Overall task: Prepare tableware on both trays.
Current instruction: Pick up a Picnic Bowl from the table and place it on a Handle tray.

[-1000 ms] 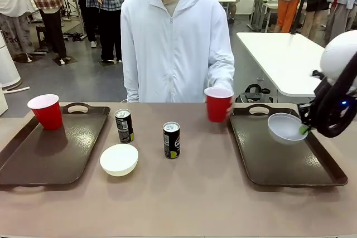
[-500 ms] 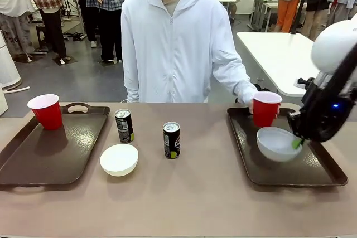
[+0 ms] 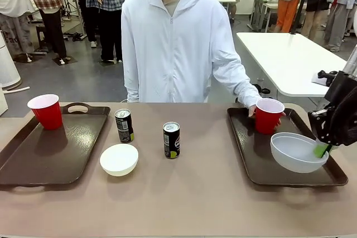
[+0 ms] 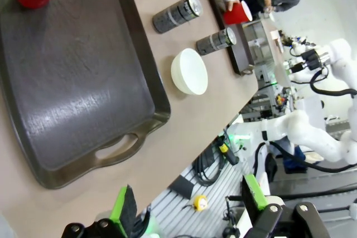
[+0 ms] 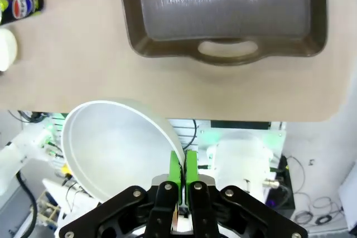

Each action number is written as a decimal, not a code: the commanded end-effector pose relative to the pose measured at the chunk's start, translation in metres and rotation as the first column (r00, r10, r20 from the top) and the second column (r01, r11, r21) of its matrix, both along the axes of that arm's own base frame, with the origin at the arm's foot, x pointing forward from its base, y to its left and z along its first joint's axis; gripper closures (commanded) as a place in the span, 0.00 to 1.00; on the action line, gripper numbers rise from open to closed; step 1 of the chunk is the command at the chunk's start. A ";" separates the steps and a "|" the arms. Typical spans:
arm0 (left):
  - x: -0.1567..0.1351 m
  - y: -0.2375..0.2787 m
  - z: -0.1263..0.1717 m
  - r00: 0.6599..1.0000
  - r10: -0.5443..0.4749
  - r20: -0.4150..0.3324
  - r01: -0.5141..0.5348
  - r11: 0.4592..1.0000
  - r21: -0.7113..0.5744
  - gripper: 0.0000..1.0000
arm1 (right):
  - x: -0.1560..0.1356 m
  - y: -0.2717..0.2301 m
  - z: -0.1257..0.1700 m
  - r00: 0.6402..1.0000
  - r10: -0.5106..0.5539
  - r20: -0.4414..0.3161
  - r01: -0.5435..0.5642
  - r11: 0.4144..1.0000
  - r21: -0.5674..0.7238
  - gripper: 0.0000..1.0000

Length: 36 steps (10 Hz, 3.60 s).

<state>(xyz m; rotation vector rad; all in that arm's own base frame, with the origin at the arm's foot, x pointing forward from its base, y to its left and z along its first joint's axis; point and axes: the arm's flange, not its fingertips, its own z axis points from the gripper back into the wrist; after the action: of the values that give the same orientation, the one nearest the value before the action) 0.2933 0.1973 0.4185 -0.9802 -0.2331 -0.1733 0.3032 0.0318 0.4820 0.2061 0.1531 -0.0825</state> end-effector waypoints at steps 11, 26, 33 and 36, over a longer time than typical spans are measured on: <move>-0.001 0.000 0.003 1.000 0.011 -0.007 -0.011 1.000 -0.012 0.00 | 0.125 -0.019 -0.141 0.968 -0.035 0.248 0.072 0.988 -0.140 1.00; -0.001 0.000 0.003 1.000 0.011 -0.007 -0.011 1.000 -0.012 0.00 | 0.061 -0.013 -0.008 0.971 0.136 0.198 -0.120 0.988 -0.093 0.00; -0.001 0.000 0.003 1.000 0.011 -0.007 -0.011 1.000 -0.012 0.00 | 0.062 -0.007 -0.013 0.969 0.116 0.220 -0.097 0.991 -0.096 0.00; -0.001 0.000 0.003 1.000 0.011 -0.007 -0.011 1.000 -0.012 0.00 | 0.062 -0.007 -0.013 0.969 0.116 0.220 -0.097 0.991 -0.096 0.00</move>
<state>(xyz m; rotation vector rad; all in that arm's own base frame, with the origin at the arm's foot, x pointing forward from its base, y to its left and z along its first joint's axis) 0.2932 0.1974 0.4184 -0.9801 -0.2330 -0.1731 0.3637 0.0228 0.4754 0.1254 -0.0519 0.0556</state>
